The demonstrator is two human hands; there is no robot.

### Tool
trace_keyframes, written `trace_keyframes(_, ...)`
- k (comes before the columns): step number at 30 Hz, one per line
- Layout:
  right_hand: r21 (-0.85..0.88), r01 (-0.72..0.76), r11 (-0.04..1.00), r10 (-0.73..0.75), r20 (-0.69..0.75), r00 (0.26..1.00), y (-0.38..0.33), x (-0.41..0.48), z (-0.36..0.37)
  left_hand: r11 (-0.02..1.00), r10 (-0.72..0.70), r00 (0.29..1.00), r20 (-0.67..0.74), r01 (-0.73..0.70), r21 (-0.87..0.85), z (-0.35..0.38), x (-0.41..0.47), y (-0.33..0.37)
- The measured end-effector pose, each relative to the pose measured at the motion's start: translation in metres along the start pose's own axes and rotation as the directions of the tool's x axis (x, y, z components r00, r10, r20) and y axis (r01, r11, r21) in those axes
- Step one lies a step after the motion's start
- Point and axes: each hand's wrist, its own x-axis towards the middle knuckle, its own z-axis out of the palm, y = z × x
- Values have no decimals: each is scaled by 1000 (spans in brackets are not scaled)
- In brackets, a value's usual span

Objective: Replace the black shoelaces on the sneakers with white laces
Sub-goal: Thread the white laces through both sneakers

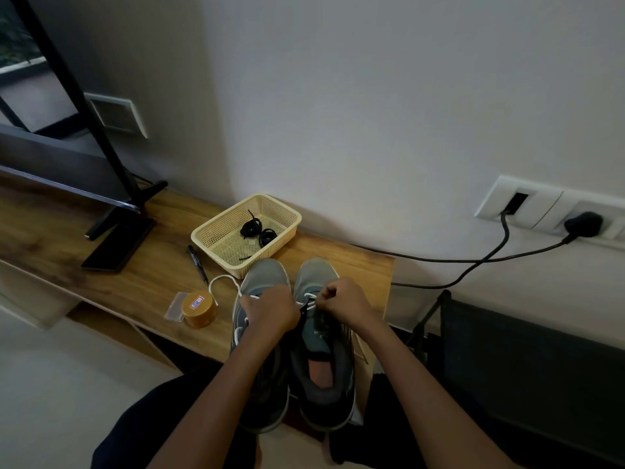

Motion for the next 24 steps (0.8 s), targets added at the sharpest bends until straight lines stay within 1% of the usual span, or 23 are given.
trace_keyframes(4,-55,19,998,-18,15,1000,1,0,3,999,13,1000,15,-13,-38,2,5,-3)
trace_keyframes(7,-36,33,999,-32,26,999,1,0,5,998,9,999,40,-7,-64,3,7,-5)
trace_keyframes(9,-12,34,999,-34,32,999,1,0,5,996,33,999,43,-29,-80,3,9,-7)
trace_keyframes(12,-15,46,999,-46,4,999,1,-1,7,997,9,1000,17,-8,-72,3,8,-6)
trace_keyframes(14,-23,60,998,-60,-17,998,2,0,9,996,7,999,35,-4,-92,4,10,-7)
trace_keyframes(18,-97,77,992,-78,-7,997,2,0,12,981,30,998,53,-20,-190,5,11,-10)
trace_keyframes(21,-139,98,985,-98,6,995,2,-1,13,980,35,999,39,-26,-196,5,10,-10)
trace_keyframes(24,-144,111,983,-111,13,994,1,-1,12,976,41,998,47,-30,-217,4,9,-10)
